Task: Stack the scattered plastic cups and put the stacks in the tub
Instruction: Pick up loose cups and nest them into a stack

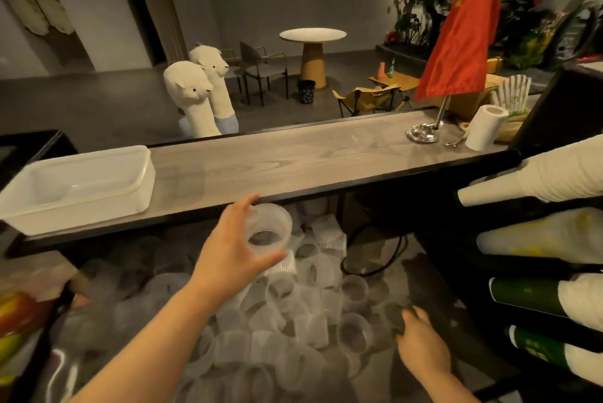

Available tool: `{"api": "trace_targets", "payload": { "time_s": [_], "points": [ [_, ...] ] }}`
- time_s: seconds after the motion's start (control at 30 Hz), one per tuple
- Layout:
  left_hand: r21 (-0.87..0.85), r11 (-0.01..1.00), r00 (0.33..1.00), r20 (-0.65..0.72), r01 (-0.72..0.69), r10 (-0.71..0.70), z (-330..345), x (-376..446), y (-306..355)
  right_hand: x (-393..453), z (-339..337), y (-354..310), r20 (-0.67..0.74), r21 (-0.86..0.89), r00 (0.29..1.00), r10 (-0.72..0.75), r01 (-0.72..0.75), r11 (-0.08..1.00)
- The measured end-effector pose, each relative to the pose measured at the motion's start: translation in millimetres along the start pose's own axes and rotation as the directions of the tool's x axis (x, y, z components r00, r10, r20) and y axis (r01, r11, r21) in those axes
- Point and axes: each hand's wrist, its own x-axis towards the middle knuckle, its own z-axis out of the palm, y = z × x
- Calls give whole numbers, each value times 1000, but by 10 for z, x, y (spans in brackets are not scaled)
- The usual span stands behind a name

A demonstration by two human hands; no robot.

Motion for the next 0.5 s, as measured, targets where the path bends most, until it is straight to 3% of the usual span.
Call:
{"api": "trace_targets", "payload": {
  "time_s": [0.13, 0.27, 0.5],
  "points": [
    [16, 1000, 1000, 6, 17, -17, 129, -193, -54, 97, 49, -62, -58, -124, 996, -68, 60, 990],
    [-1, 998, 998, 6, 66, -66, 192, -256, -116, 204, 80, 3, -92, -130, 995, -26, 14, 991],
    [21, 980, 979, 51, 195, -196, 311, -303, -211, 335, 91, 212, -119, -94, 991, -68, 57, 994]
  ]
}}
